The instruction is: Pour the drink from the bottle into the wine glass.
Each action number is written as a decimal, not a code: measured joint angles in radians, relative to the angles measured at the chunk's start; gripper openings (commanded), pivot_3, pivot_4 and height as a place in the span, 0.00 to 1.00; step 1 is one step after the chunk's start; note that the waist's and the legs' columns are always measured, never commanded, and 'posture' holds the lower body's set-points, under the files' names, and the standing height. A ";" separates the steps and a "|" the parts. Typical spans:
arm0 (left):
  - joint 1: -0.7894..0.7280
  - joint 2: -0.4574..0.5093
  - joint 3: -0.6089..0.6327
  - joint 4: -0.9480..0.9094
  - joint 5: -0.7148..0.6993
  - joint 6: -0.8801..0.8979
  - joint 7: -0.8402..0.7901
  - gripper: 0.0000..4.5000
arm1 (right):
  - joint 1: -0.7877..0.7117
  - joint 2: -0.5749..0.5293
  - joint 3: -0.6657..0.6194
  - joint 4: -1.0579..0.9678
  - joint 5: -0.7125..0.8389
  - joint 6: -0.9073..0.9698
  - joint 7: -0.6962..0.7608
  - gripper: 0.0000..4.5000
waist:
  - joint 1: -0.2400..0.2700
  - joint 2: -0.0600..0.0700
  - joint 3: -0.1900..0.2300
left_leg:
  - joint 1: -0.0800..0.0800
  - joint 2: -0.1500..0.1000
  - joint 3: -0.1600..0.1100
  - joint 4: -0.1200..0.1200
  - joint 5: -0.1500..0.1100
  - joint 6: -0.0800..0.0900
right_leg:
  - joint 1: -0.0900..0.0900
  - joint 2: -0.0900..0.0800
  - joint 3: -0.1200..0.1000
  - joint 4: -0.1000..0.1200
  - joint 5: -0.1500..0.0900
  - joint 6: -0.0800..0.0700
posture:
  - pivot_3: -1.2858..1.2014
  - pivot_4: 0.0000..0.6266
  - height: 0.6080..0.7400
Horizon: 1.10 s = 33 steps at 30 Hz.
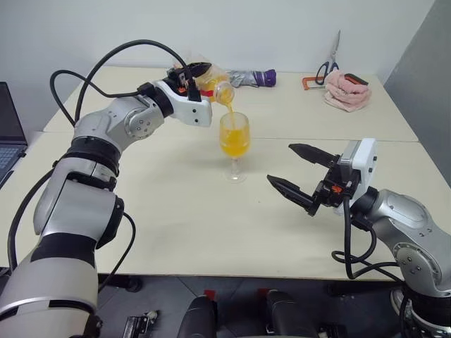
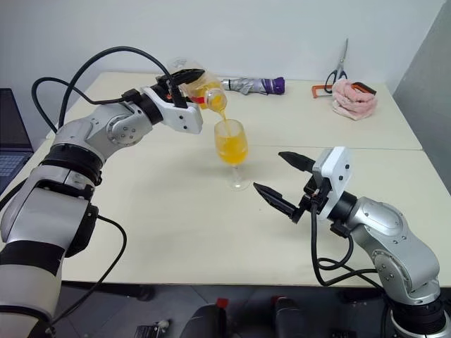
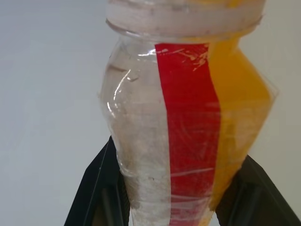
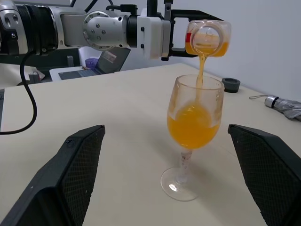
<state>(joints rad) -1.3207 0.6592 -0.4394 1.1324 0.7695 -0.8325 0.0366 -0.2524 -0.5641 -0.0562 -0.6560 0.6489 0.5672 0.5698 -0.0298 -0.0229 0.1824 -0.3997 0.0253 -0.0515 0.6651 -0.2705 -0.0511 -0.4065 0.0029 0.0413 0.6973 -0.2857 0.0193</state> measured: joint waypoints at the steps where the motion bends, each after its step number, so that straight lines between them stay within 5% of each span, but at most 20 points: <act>1: -0.003 0.001 -0.004 0.001 0.000 0.000 0.002 0.40 | 0.000 0.000 0.000 0.000 0.000 0.000 0.000 1.00 | 0.000 0.000 0.000 | 0.000 0.000 0.000 0.000 0.000 0.000 | 0.000 0.000 0.000 0.000 0.000 0.000 | 0.52 0.24 1.00; 33: -0.015 0.001 -0.028 0.006 0.000 0.003 0.019 0.40 | 0.000 -0.004 0.000 -0.010 0.000 0.011 -0.003 1.00 | 0.000 0.000 0.000 | 0.000 0.000 0.000 0.000 0.000 0.000 | 0.000 0.000 0.000 0.000 0.000 0.000 | 0.52 0.24 1.00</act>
<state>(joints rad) -1.3361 0.6605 -0.4675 1.1382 0.7700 -0.8292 0.0553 -0.2524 -0.5681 -0.0560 -0.6663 0.6491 0.5783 0.5665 -0.0299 -0.0229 0.1824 -0.3996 0.0253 -0.0515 0.6653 -0.2705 -0.0511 -0.4065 0.0028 0.0413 0.6975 -0.2857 0.0193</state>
